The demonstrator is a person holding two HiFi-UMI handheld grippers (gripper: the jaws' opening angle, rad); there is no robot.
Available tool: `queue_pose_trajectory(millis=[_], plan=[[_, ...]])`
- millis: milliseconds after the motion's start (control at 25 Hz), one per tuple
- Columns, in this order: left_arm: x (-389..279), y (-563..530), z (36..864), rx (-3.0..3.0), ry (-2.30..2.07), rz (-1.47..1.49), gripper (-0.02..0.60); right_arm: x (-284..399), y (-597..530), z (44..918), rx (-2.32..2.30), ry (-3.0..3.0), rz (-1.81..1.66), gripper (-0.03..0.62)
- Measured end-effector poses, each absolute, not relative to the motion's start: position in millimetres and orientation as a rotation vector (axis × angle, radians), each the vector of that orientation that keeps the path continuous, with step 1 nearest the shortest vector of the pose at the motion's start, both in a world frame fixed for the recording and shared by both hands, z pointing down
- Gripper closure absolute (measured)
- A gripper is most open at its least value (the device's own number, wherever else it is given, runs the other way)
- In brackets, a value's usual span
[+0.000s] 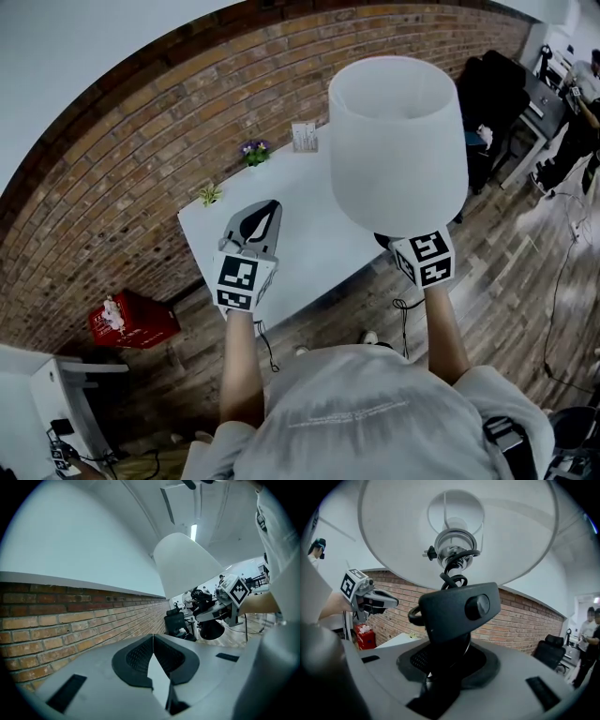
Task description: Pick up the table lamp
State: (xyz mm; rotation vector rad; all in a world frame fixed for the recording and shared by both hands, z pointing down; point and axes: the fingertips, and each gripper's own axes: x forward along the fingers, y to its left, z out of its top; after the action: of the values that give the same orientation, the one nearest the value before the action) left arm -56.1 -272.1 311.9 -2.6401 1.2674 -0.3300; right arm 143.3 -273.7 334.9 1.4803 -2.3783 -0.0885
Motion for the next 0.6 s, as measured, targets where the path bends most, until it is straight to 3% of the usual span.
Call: queue_pose_trajectory(millis=[600], plan=[[-68, -284, 310, -2.630, 1.290, -0.315, 0.565, 131, -289, 328, 1.457, -2.416, -0.120, 0.467]])
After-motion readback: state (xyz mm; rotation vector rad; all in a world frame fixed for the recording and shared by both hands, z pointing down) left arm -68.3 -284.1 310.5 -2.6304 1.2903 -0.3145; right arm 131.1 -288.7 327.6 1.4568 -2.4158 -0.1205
